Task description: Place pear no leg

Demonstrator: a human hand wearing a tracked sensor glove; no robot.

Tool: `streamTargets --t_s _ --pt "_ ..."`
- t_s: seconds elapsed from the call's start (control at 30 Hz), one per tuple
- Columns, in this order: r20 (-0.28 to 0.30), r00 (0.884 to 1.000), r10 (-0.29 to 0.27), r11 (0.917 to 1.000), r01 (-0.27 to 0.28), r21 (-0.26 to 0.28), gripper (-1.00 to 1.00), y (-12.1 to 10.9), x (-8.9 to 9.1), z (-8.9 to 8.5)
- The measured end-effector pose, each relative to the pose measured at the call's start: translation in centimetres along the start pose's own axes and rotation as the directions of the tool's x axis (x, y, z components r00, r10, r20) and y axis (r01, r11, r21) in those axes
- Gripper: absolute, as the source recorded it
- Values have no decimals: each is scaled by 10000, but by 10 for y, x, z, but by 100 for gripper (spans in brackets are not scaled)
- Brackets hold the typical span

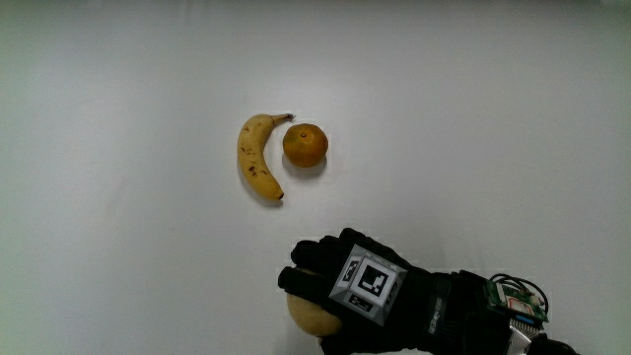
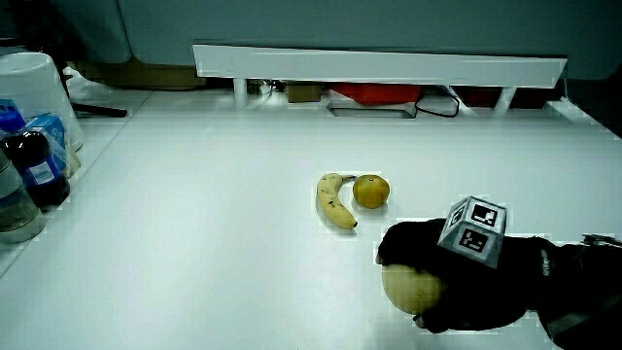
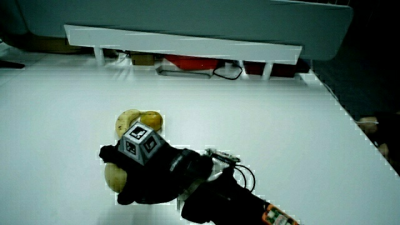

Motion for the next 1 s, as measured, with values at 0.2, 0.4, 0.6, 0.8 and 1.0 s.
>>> streamTargets --t_s 0.2,0.4,0.6,0.8,1.0 --pt "238 9997 8 9885 28 -1511 0 4 0 -20" --pt "176 9998 -105 9852 134 -1710 0 5 0 -31" --pt "153 9999 -43 9824 70 -1867 0 5 0 -41" --pt "-25 9997 -228 9817 219 -1893 0 4 4 -42" --pt "-113 9992 -376 9798 346 -1969 0 4 6 -39"
